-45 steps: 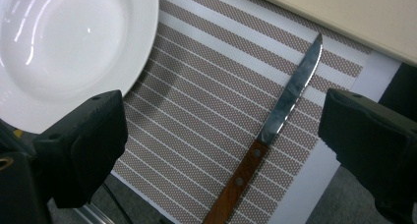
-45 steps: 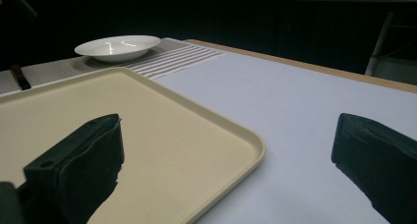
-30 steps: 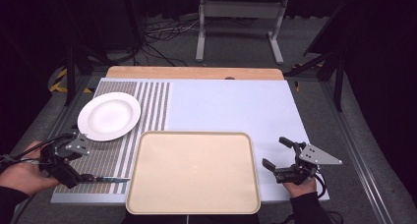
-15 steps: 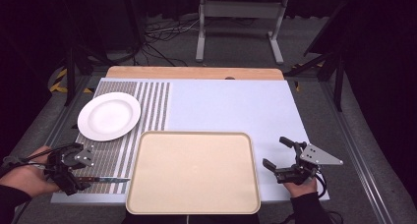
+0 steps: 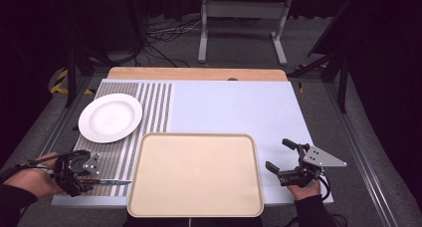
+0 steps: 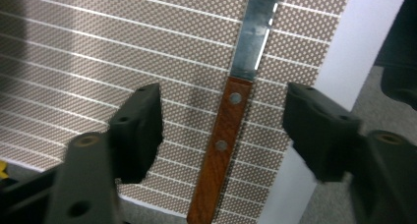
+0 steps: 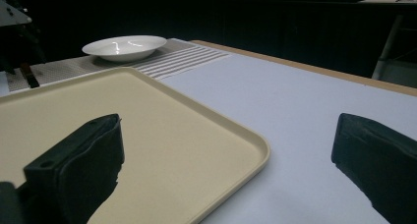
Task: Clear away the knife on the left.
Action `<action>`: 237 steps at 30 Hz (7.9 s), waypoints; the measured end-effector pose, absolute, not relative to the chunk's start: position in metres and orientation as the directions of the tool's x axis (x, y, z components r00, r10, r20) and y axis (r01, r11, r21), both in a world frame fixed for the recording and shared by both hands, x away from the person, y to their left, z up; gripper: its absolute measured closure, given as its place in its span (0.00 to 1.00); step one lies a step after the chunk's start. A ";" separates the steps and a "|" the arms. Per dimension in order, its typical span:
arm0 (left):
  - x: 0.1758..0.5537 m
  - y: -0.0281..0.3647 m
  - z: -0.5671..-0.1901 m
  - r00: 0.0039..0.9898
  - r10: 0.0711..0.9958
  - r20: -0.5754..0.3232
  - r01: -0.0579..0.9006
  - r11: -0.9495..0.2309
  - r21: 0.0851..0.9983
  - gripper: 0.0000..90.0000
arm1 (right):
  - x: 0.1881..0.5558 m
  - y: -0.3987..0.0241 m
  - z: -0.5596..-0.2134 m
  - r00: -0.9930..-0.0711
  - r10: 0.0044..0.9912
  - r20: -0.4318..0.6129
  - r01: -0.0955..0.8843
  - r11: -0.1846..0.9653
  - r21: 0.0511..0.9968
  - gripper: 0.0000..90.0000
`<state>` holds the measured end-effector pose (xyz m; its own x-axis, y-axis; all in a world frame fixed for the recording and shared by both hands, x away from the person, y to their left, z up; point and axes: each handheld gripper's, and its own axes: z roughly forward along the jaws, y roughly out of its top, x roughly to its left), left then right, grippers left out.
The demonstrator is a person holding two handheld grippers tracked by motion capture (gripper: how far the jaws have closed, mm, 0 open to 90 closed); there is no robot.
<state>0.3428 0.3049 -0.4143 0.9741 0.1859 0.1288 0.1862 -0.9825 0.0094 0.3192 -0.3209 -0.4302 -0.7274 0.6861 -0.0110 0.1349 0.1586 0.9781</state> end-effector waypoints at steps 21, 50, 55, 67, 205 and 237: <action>0.348 0.299 -0.425 0.993 0.092 0.071 0.099 -0.991 -0.093 0.83 | 0.319 -0.321 -0.430 -0.741 0.672 0.009 0.140 0.141 0.980 0.00; 0.347 0.306 -0.418 0.986 0.147 0.076 0.154 -0.984 -0.091 0.86 | 0.320 -0.322 -0.430 -0.745 0.667 0.011 0.137 0.136 0.981 0.00; 0.348 0.309 -0.399 0.975 0.206 0.086 0.211 -0.976 -0.058 0.86 | 0.320 -0.321 -0.430 -0.746 0.665 0.011 0.136 0.137 0.981 0.00; 0.347 0.299 -0.359 0.929 0.364 0.072 0.354 -0.927 0.123 0.86 | 0.319 -0.322 -0.430 -0.737 0.676 0.018 0.141 0.128 0.982 0.00; 0.331 0.143 -0.402 0.791 0.557 -0.252 0.609 -0.681 0.407 1.00 | 0.317 -0.328 -0.428 -0.739 0.673 0.022 0.125 0.105 0.987 0.01; 0.341 0.142 -0.429 0.770 0.618 -0.160 0.634 -0.709 0.309 1.00 | 0.317 -0.328 -0.428 -0.738 0.674 0.023 0.128 0.107 0.986 0.01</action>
